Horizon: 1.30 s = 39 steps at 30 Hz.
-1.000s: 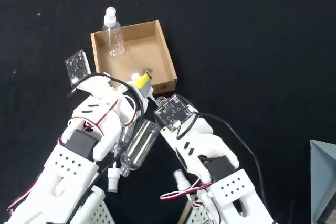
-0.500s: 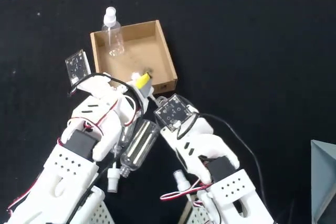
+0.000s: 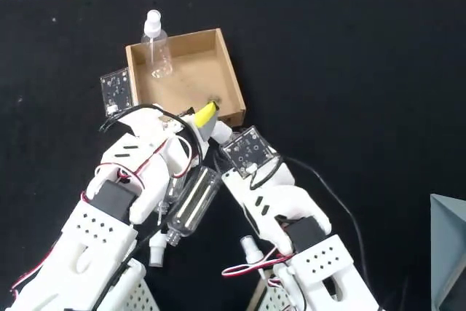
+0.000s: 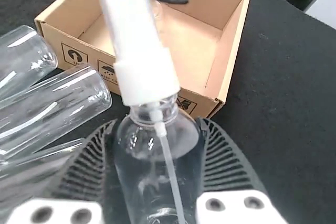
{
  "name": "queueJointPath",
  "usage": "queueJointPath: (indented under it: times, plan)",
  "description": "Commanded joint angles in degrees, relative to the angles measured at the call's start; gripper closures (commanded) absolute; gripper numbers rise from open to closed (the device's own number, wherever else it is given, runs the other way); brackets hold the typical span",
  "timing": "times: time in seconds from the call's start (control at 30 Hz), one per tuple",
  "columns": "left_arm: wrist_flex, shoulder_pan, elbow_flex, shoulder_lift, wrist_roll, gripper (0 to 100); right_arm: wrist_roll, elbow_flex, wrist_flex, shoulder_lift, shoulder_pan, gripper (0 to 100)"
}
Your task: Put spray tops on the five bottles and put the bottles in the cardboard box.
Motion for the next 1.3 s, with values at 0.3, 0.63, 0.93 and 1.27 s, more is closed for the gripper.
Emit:
queueJointPath:
  times: [0.3,0.63,0.93,1.27]
  plan:
    - [-0.6,0.0,-1.4,-1.1,-0.8,85,-0.4,-0.1,-1.8,-2.1,-0.8,92.0]
    - [-0.6,-4.4,-1.8,-1.2,-0.6,85,-0.4,-0.4,-1.8,-2.1,-0.5,92.2]
    - [-0.8,-10.5,-1.9,-1.2,-0.6,86,-0.4,-0.7,-1.8,-2.1,-0.4,92.3]
    - [-0.6,-11.7,-0.9,-0.6,-0.6,86,-0.4,-2.2,-1.8,-2.1,0.4,92.3]
